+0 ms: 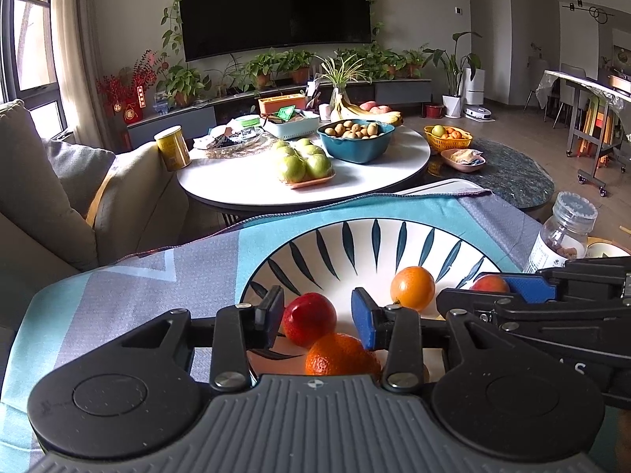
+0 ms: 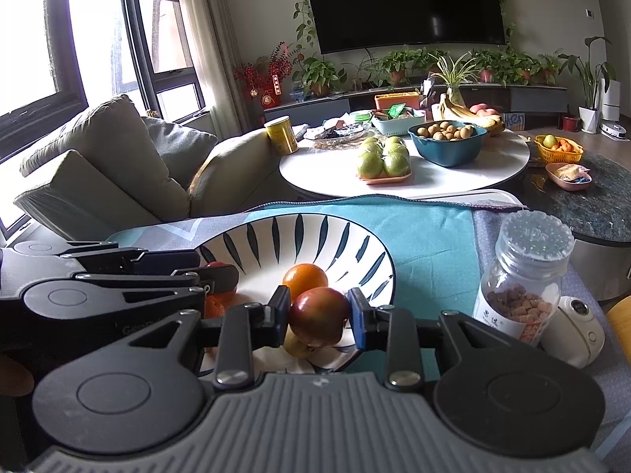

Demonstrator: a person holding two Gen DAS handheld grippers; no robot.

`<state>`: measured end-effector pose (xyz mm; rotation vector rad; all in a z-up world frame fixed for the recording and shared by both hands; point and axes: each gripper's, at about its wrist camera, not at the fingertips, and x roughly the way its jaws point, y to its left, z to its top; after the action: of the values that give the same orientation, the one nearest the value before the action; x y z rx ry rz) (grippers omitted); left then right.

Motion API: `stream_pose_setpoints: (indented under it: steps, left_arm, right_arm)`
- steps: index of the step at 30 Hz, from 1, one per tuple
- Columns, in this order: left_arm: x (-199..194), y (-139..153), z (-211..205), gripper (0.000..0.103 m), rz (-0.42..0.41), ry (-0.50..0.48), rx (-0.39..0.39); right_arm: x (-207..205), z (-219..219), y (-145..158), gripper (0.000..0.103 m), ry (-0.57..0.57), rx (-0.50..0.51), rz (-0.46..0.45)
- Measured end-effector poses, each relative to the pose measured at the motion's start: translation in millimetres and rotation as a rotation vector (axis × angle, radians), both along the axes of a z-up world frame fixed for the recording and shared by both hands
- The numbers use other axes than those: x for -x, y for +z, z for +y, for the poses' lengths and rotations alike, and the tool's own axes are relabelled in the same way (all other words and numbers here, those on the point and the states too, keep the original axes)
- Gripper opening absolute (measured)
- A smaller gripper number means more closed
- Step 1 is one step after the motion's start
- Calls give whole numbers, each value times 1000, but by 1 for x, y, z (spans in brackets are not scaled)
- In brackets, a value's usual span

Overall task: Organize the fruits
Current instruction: 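Lower both apples into the striped bowl and open both grippers, then move both grippers back to the loose fruit on the cloth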

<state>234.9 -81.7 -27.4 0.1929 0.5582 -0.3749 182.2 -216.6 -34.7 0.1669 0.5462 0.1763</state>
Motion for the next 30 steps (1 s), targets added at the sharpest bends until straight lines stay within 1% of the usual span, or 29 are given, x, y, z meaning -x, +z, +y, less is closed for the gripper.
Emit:
stream_pose_setpoints:
  steps: [10, 15, 22, 26, 30]
  left_arm:
    - [7, 7, 8, 36, -15, 23, 7]
    - [17, 12, 13, 36, -27, 27, 9]
    - [38, 20, 24, 36, -41, 36, 16]
    - [53, 23, 32, 36, -46, 43, 23]
    - [69, 25, 40, 36, -50, 46, 27]
  right_arm:
    - [2, -1, 2, 79, 8, -13, -9]
    - [8, 0, 6, 79, 12, -21, -20]
    - [23, 2, 11, 79, 33, -28, -39]
    - [34, 3, 11, 79, 42, -26, -35]
    - [45, 1, 11, 79, 38, -55, -17]
